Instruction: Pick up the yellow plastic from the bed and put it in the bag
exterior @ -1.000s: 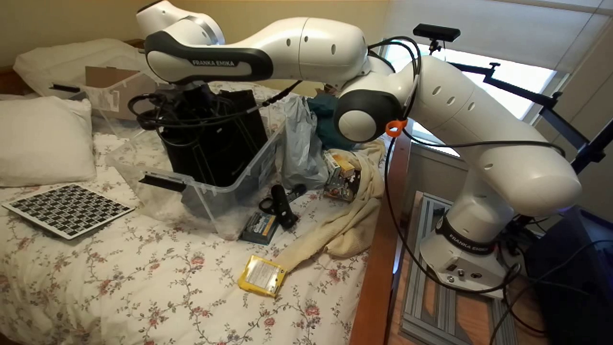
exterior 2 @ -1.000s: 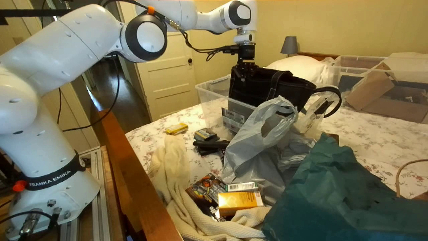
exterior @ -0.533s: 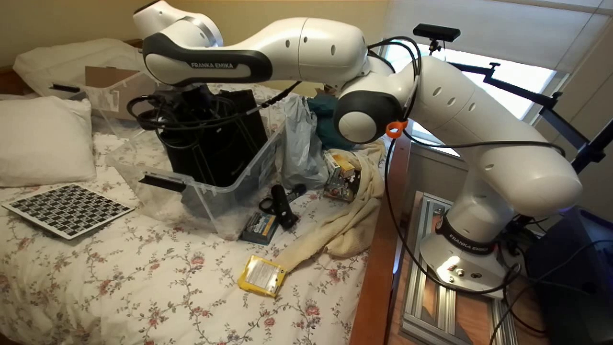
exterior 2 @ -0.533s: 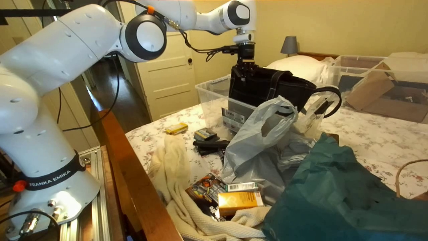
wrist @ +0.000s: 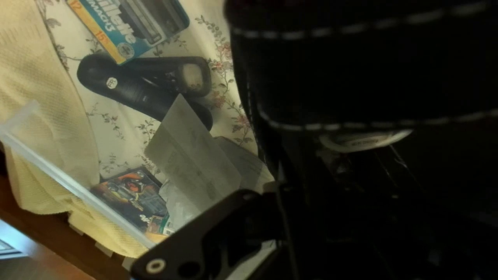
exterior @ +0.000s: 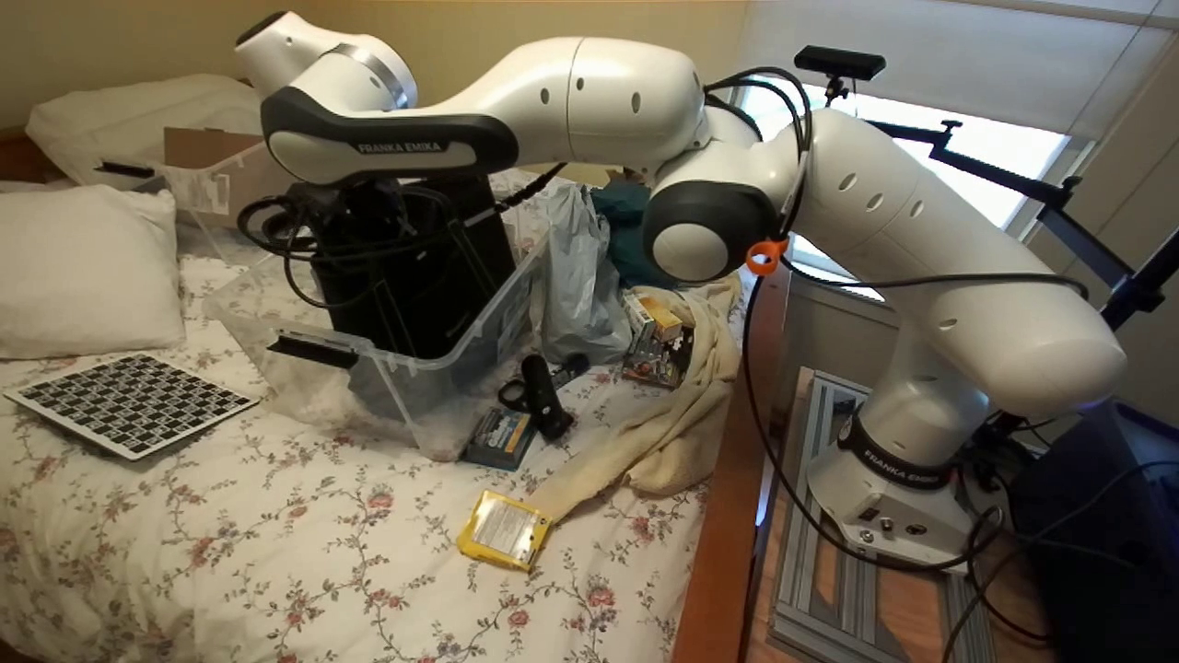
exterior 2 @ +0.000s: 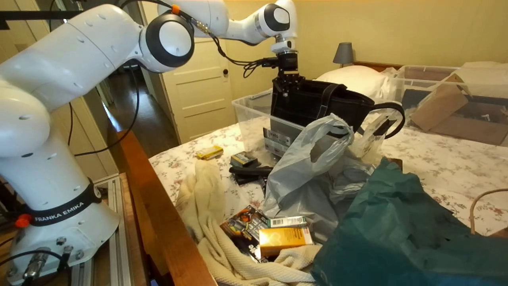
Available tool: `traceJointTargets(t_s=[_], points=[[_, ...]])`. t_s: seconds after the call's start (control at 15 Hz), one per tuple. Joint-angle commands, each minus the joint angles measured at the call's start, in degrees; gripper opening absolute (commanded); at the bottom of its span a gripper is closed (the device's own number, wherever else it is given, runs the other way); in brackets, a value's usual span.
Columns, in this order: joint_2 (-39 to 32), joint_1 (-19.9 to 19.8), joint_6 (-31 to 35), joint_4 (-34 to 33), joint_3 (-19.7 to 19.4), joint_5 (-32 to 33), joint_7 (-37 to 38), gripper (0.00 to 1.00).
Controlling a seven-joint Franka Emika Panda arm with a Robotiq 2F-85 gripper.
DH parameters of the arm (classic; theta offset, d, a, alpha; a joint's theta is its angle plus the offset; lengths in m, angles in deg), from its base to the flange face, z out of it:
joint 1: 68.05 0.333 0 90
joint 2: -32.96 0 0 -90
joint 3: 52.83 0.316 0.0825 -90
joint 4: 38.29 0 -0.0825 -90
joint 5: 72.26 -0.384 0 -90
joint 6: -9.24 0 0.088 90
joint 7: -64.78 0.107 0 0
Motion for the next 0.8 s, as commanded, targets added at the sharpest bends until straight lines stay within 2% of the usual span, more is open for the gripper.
traceJointTargets(t_s=[0.0, 0.27, 0.47, 0.6, 0.73], points=[[4.30, 1.83, 3.44, 5.02, -2.17, 1.43, 6.59, 0.47], [7.37, 4.92, 2.21, 8.10, -4.93, 4.20, 8.66, 0.76], [10.41, 8.31, 0.91, 13.20, -6.46, 7.50, 6.12, 0.96], [13.01, 10.43, 0.97, 18.18, -6.72, 8.77, 5.97, 1.00], [15.80, 12.48, 2.99, 23.67, -6.94, 9.55, 7.27, 1.00]])
